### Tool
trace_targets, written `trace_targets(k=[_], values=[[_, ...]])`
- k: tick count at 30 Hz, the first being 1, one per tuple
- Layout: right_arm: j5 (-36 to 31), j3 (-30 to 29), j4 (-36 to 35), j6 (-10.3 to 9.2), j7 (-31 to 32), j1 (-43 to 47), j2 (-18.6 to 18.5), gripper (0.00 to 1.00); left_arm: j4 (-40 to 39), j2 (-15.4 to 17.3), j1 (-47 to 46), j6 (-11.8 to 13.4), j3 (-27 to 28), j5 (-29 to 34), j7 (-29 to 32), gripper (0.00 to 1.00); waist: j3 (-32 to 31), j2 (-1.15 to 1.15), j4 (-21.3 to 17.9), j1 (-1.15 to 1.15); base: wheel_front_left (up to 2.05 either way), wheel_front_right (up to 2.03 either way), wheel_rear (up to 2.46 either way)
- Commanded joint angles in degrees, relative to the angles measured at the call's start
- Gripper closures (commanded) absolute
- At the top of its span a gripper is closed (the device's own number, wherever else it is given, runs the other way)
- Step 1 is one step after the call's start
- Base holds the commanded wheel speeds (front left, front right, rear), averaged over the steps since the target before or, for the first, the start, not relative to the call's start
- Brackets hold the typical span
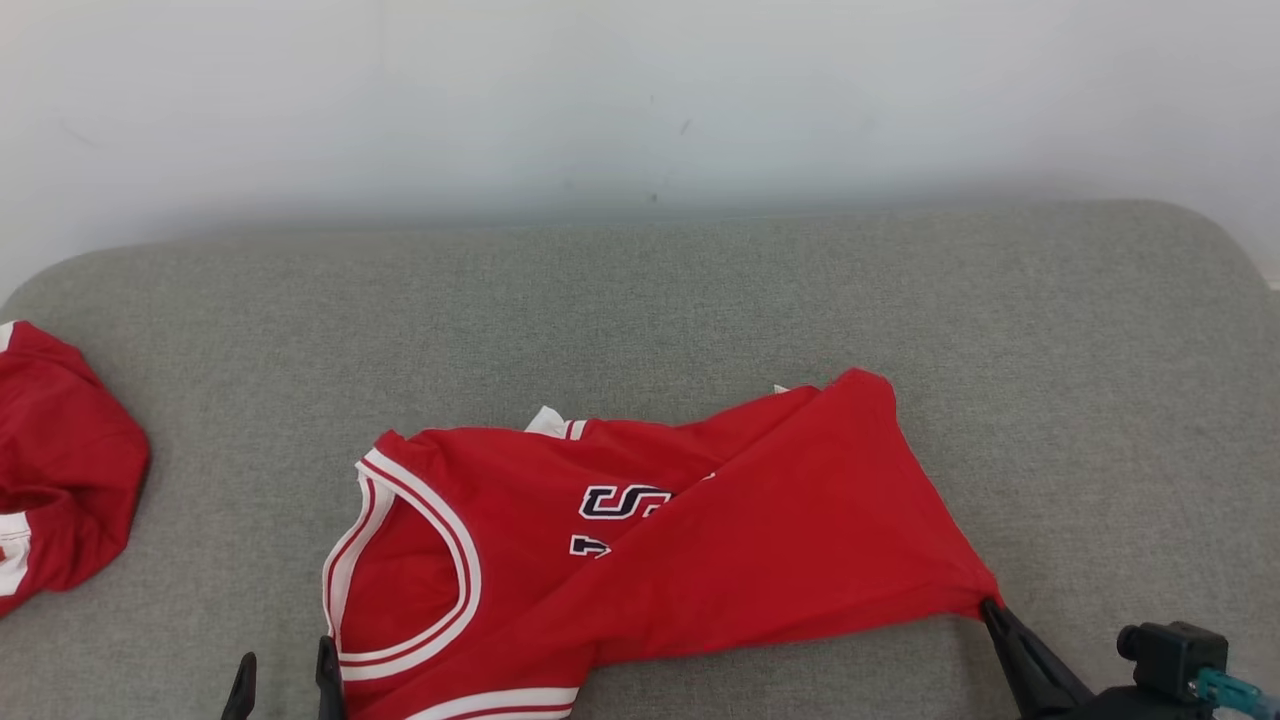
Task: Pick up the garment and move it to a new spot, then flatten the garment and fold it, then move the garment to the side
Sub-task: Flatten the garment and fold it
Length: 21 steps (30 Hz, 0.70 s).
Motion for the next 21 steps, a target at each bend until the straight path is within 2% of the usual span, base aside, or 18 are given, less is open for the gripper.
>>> trace_targets(k=[1,2,10,14,21], values=[[-0.21,-0.51,-0.72,-0.13,0.18,0.67,-0.08,0.62,0.26,-0.05,0.18,-0.16,-0.06,-0.32,-0.21,0.00,0.06,0.00,0.03,0.00,0.00,0.00,0.00],[-0.78,-1.05,-1.34,-0.13,0.33,1.07,-0.02,0.00,0.38,-0.04,0.05,-0.23,-0.11,-0.38,-0.21,0.00,0.05,0.00,0.10,0.00,0.00,0.00,0.00],[-6.07,-5.33,-2.87,-0.13,-0.60,2.80,2.64,0.00,0.82,-0.05,1.01,-0.79,-0.63,0.20,-0.21,0.00,-0.85,0.00,1.50,0.00,0.00,0.00,0.00],[-8.45,-6.16,-1.22,-0.13,-1.14,2.51,4.04,0.00,0.80,-0.06,2.40,-1.14,-1.12,0.47,-0.21,0.00,-1.31,0.00,2.22,0.00,0.00,0.00,0.00],[-11.30,-7.20,3.23,-0.13,-3.17,0.79,6.15,0.00,2.56,-0.02,6.83,-2.72,-5.30,0.64,-0.21,0.00,-1.23,0.00,2.78,0.00,0.00,0.00,0.00]])
